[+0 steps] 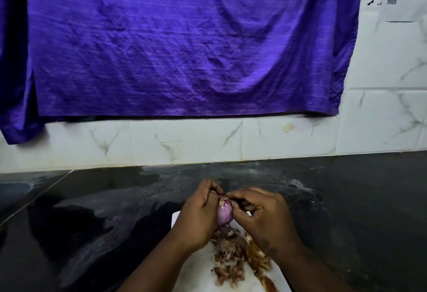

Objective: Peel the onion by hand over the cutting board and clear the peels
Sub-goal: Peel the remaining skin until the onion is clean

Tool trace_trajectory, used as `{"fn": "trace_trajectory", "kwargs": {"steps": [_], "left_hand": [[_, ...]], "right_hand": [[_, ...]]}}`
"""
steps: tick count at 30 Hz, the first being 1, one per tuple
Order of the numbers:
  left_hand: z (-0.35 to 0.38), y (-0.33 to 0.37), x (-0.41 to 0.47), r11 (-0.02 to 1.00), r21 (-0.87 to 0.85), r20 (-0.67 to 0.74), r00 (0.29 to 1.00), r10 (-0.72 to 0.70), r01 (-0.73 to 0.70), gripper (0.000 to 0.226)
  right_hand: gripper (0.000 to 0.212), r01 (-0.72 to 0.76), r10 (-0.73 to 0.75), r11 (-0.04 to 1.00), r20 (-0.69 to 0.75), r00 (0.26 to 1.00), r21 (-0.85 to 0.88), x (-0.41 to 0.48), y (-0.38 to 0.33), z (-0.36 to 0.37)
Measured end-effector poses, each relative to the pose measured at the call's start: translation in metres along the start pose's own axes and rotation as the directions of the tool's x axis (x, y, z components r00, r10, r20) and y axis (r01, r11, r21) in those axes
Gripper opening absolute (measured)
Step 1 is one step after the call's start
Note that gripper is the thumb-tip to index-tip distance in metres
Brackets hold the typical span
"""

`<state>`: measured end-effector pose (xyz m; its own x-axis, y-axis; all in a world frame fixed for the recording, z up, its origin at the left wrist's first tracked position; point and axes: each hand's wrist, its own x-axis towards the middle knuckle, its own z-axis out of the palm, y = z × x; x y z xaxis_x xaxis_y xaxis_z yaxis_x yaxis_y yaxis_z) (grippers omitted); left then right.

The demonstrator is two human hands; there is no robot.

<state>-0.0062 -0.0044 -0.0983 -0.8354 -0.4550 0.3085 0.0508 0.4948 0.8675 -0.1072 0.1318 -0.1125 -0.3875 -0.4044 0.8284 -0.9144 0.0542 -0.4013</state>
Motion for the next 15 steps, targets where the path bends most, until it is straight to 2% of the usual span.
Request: {"fn": "trace_trajectory", "kwargs": {"steps": [4,7,10,15], "left_hand": [[0.0002,0.0003,0.0003,1.0,-0.002,0.0,1.0,0.017,-0.017,0.025],[0.0004,0.0009,-0.0004,0.999,0.015,0.01,0.999,0.049,-0.05,0.023],[0.0003,0.0009,-0.0013,0.997,0.018,0.026,0.997,0.075,-0.075,0.024],[-0.0009,-0.0002,-0.0001,0.998,0.009,0.045,0.997,0.067,-0.067,0.026]], "right_hand": [[0.024,-0.041,0.041,0.999,-0.016,0.999,0.006,0.0017,-0.0022,0.0009],[0.029,-0.19,0.192,0.975,-0.01,0.981,0.114,0.0024,-0.0042,0.0013],[0.043,-0.389,0.387,0.863,0.075,0.919,0.322,0.0045,-0.0061,-0.0007],[0.033,-0.535,0.53,0.674,0.171,0.831,0.51,0.0099,-0.0045,-0.0041]]}}
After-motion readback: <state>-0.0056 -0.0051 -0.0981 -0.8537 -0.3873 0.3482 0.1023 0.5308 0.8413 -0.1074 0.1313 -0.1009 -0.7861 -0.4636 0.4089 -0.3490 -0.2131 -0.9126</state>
